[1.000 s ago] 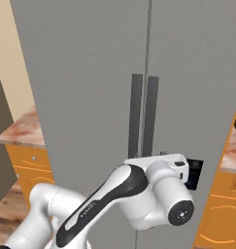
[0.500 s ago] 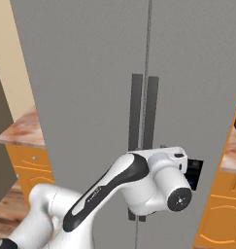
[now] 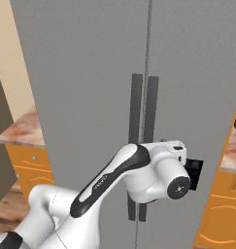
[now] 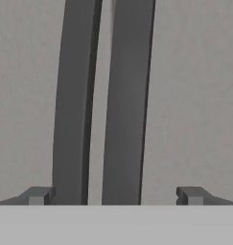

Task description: Open the freezer door, pick up the ice cube tray from the freezer, and place it on the dining counter.

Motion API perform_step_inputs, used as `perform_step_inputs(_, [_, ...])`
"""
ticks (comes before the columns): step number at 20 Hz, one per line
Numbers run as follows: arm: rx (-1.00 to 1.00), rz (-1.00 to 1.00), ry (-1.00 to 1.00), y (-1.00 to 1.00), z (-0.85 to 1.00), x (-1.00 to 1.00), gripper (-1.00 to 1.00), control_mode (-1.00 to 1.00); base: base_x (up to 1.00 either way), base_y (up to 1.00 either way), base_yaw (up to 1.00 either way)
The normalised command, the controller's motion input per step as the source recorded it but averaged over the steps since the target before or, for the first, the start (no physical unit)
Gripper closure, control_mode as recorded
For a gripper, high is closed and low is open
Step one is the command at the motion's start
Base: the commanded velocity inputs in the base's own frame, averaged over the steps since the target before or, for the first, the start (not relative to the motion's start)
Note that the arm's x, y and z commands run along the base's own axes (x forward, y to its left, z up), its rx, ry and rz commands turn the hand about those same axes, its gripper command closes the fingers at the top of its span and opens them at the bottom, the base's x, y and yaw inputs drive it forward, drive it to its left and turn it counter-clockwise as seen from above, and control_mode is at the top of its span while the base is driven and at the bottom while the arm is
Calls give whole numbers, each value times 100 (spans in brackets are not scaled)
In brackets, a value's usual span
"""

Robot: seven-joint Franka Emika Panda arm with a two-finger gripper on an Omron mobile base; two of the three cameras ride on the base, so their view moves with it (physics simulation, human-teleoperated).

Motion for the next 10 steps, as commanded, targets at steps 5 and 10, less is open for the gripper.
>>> perform_step_inputs(5, [0, 0, 0, 0, 0, 21, -100, -100, 0, 0, 0])
perform_step_inputs(10, [0, 0, 0, 0, 0, 9, -100, -100, 0, 0, 0])
